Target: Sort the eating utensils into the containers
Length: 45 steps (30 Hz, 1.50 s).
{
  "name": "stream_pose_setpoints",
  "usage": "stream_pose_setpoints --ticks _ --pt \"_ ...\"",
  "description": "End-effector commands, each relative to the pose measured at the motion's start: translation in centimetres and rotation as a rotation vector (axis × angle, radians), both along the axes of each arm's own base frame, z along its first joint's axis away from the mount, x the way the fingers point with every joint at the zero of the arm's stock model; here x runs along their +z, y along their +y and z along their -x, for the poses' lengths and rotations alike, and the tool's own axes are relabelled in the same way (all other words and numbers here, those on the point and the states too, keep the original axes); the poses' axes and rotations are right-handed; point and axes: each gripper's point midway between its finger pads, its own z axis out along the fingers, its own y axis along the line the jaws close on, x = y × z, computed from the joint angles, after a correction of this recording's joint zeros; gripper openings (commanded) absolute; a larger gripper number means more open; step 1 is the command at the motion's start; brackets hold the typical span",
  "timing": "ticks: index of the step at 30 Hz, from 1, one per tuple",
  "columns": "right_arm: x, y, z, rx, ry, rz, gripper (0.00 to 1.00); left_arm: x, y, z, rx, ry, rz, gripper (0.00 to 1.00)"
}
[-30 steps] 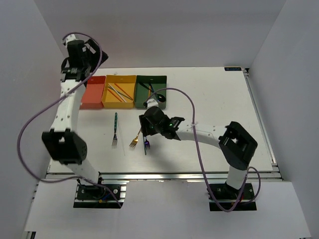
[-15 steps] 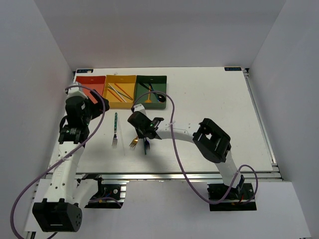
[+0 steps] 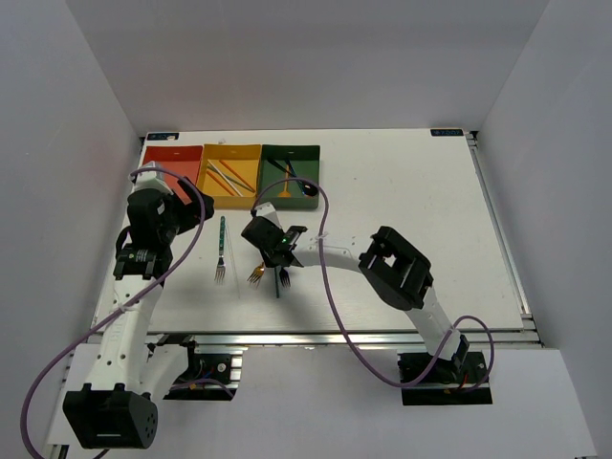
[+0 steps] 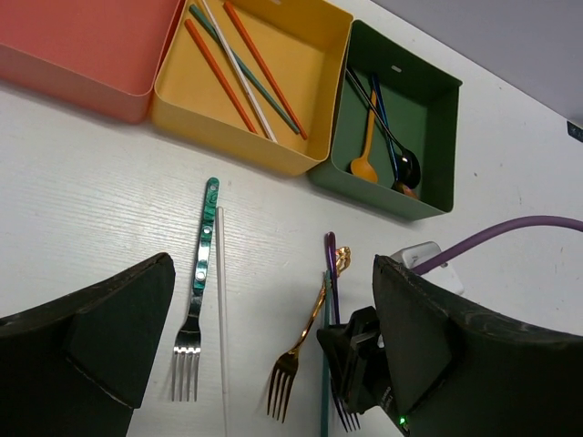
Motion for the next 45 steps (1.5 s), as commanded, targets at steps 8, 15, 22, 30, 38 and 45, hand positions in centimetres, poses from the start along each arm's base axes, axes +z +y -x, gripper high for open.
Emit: stream_pose_setpoints --ticks 8,15,22,30,38,45 --pt "2.0 0.5 -0.4 -0.008 -0.040 -0.043 0.21 0.8 -0.6 0.0 -0.038 -0.037 0.005 0.98" --pt "-0.2 0.1 -0.3 -0.021 -0.015 0.013 0.17 0.7 -0.6 0.0 -0.037 -0.032 0.008 0.98" --pt "1.8 0.2 0.4 -0.043 -0.001 -0.080 0.00 0.6 -1.8 -0.2 -0.093 -0.031 0.041 0.98" --pt "12.3 0.4 0.8 -0.026 -0.105 -0.346 0.00 0.1 -7.2 1.0 -0.353 -0.059 0.247 0.98" --pt "20.7 1.1 5.0 0.181 -0.092 -0.701 0.00 3.4 -12.9 4.4 -0.690 -0.222 0.627 0.98" --pt "24.1 1.3 6.1 0.236 -0.101 -0.793 0.00 3.8 -13.8 5.1 -0.711 -0.211 0.673 0.98"
